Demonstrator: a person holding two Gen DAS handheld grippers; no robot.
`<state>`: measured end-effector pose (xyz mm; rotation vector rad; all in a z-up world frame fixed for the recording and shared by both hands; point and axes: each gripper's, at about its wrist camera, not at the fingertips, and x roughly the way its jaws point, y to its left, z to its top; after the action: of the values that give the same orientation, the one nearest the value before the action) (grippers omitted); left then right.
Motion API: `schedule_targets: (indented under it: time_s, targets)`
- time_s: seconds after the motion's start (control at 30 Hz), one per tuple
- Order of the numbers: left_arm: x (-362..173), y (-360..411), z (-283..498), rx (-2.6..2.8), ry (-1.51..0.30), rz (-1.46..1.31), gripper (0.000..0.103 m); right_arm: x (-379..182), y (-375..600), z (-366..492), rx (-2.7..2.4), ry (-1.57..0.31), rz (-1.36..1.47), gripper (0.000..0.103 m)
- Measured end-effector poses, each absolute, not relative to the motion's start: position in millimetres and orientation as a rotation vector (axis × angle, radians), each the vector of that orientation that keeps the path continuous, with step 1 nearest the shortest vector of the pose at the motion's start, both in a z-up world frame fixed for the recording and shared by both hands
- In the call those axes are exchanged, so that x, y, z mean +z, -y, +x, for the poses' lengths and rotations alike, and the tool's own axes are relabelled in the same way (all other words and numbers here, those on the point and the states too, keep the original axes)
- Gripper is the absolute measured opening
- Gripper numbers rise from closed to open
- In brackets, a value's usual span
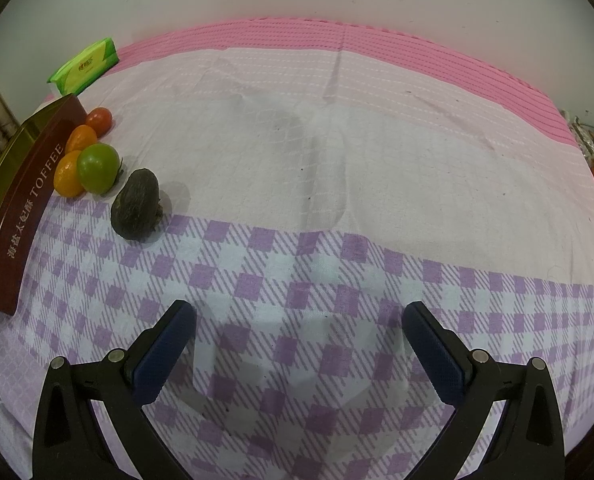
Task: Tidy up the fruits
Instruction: 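Carry the red tomato with the left gripper over the tray, then lower the tomato into the tray and open the left gripper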
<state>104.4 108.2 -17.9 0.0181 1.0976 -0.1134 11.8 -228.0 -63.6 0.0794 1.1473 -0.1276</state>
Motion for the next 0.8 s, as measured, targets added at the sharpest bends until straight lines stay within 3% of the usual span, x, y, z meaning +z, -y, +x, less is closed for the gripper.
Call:
schedule_targets:
  time_s: [0.8]
  targets:
    - [-56, -134, 116, -0.045, -1.179, 0.031, 0.027, -64, 228, 13, -0.131, -1.15, 0.081, 0.103]
